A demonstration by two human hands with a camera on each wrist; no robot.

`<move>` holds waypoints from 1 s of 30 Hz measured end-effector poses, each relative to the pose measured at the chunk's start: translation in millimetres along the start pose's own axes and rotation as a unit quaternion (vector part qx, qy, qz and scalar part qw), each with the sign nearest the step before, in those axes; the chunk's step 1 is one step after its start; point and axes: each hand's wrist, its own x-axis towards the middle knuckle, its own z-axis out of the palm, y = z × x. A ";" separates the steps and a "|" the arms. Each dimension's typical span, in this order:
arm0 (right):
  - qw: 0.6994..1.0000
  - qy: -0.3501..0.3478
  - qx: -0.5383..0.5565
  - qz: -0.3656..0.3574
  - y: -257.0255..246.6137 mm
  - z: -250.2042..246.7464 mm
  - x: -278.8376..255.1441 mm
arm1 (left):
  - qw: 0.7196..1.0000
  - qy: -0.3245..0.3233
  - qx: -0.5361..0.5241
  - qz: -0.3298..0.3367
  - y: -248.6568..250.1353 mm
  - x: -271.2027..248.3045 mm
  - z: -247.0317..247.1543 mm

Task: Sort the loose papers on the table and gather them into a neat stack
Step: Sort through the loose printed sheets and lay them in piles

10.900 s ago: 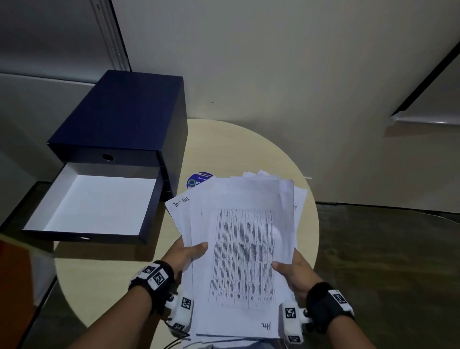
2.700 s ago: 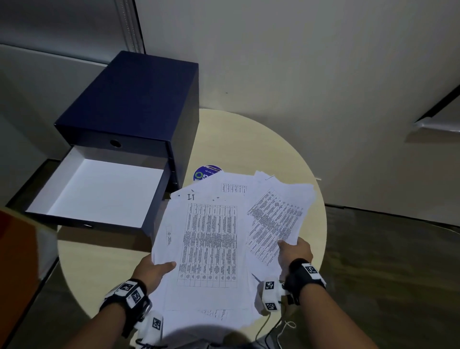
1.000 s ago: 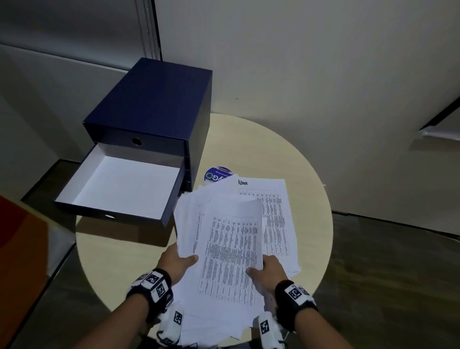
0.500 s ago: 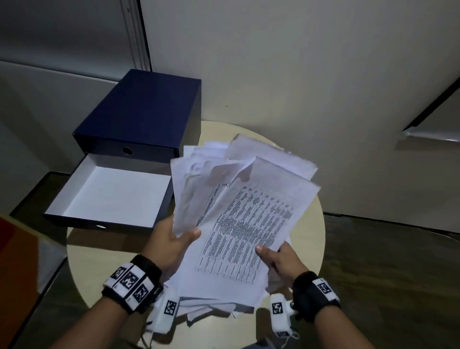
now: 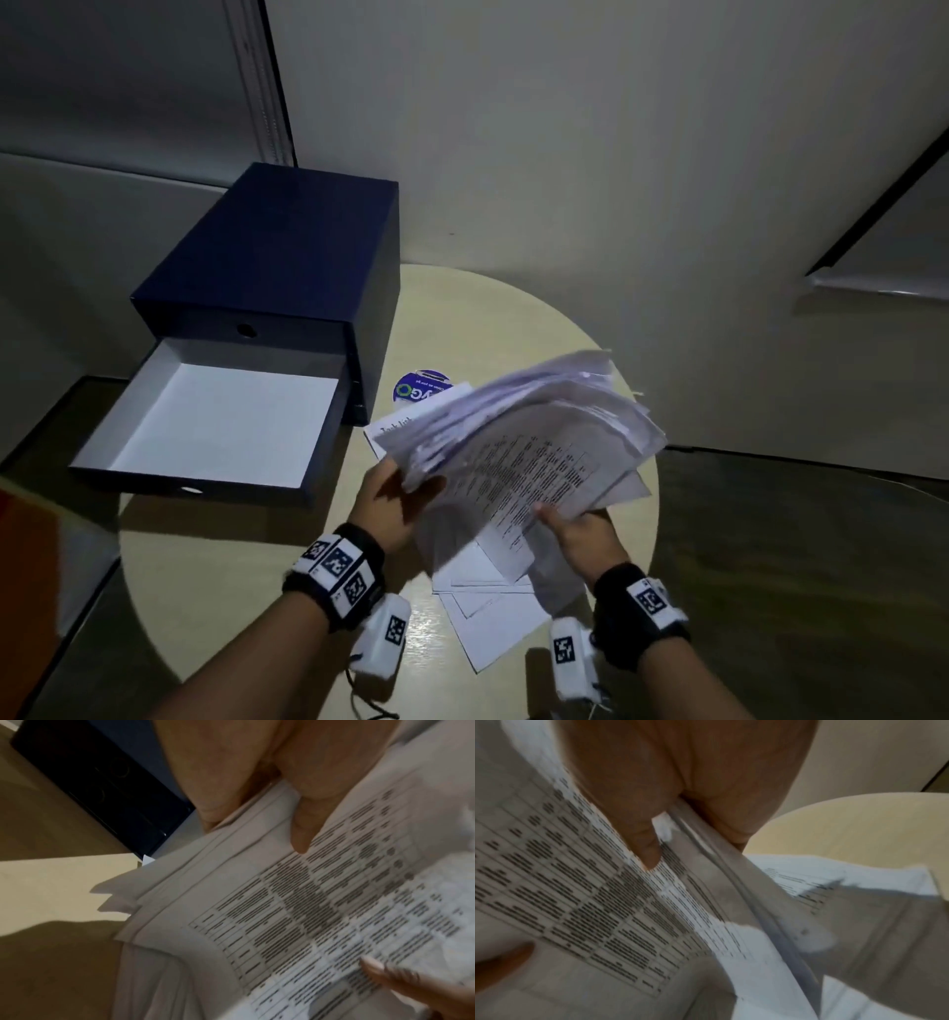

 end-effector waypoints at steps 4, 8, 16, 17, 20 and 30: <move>0.996 0.051 -0.073 0.026 10.1 2.2 4.8 | 0.999 -0.025 -0.022 0.039 3.3 -2.2 12.0; 0.992 0.109 0.013 0.053 17.8 -16.4 14.5 | 0.998 -0.049 -0.029 -0.004 4.0 -2.5 20.8; 0.983 0.139 0.050 0.110 38.9 -71.4 2.1 | 0.926 -0.134 0.337 -0.099 -64.2 1.0 25.5; 0.982 0.140 0.045 0.117 40.4 -75.9 -0.4 | 0.899 -0.160 0.392 -0.111 -73.8 2.1 30.1; 0.976 0.152 0.053 0.144 51.8 -87.4 -0.9 | 0.857 -0.207 0.452 -0.136 -93.5 0.2 43.5; 0.975 0.118 0.025 0.188 87.2 -103.2 7.5 | 0.847 -0.174 0.498 -0.068 -119.6 3.2 -8.8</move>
